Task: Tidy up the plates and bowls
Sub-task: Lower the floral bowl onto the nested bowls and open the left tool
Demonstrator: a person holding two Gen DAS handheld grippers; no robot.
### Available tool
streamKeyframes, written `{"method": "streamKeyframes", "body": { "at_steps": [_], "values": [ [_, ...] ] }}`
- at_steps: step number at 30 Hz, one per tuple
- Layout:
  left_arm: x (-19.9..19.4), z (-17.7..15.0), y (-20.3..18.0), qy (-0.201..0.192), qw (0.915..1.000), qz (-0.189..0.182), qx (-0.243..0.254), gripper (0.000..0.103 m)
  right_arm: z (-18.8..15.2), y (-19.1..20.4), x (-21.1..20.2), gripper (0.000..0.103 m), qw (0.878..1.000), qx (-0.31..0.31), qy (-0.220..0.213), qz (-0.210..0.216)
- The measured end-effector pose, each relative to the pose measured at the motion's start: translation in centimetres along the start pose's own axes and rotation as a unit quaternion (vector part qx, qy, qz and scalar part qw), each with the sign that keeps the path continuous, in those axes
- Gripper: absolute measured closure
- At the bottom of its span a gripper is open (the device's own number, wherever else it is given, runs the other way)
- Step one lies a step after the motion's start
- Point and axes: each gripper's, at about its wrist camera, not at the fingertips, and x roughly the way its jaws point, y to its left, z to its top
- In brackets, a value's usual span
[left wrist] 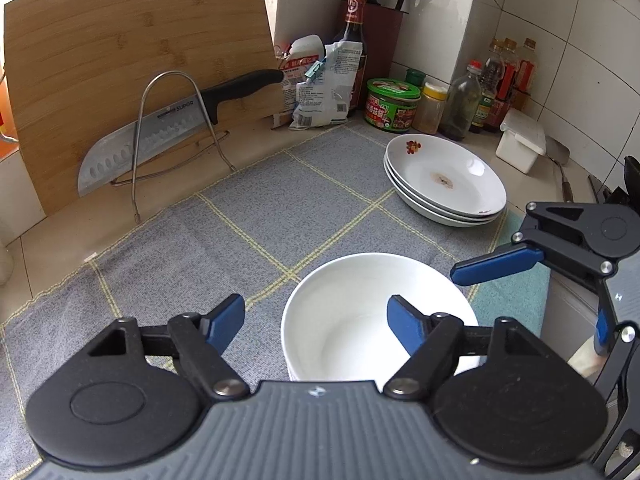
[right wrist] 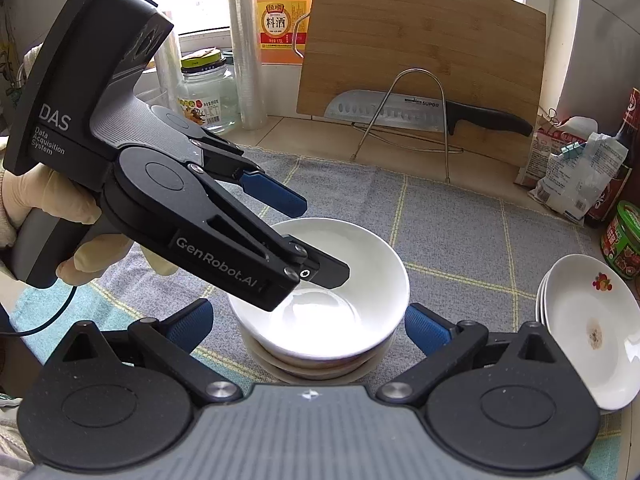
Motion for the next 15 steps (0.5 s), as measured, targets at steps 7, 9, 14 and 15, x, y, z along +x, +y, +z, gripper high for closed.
{"method": "streamKeyframes", "body": {
  "at_steps": [7,9,14,15],
  "values": [
    [-2.8,-1.1,0.6,-0.036,0.9992,0.017,-0.003,0.006,-0.6,0.1,-0.2,0.0,1.0,-0.001,0.005,-0.006],
    [-3.6,-1.7,0.6,-0.044,0.9988,0.019,-0.005,0.005,-0.9,-0.1,-0.4,0.0,1.0,0.0,0.006,-0.007],
    [-4.6,-4.2,-0.1,-0.039,0.999,0.024,-0.003,0.003,-1.9,-0.9,-0.5,0.0,1.0,-0.003,0.018,-0.009],
    [-4.5,-4.7,-0.3,-0.032,0.9991,0.028,-0.003,0.003,-2.2,-1.1,-0.3,0.0,1.0,-0.005,0.023,-0.007]
  ]
}}
